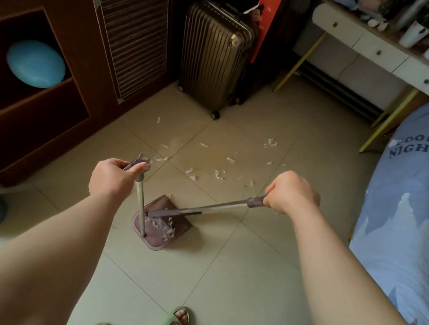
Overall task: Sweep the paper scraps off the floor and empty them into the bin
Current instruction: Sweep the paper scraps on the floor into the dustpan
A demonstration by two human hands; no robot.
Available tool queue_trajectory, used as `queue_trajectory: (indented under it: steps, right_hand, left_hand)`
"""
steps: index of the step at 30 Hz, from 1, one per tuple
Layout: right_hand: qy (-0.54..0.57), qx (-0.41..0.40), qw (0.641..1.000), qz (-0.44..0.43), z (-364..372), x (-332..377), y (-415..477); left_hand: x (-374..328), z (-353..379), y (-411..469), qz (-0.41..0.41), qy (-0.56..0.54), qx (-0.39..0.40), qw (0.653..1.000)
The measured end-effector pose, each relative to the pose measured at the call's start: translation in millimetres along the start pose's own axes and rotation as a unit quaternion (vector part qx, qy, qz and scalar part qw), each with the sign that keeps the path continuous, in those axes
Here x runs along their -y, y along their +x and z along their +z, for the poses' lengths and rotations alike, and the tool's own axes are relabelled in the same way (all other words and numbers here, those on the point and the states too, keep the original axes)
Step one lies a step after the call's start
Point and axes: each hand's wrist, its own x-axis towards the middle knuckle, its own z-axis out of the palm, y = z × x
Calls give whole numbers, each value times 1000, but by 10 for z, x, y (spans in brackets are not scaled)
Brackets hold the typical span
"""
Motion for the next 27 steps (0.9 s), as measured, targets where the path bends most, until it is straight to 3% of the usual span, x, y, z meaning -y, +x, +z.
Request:
queue_trajectory:
  steps: [7, 15, 27]
  right_hand:
    - [41, -18, 998, 46, -15, 350, -263]
    - [145, 21, 988, 46, 693, 905, -509]
    - [124, 72, 989, 36, 1507, 1763, -1190]
  left_hand:
    - [152, -554, 47, 7, 12, 1, 1000]
    - [475, -1394, 30, 9, 28, -20, 999]
    - [1325, -2520, 171, -20, 34, -64, 997]
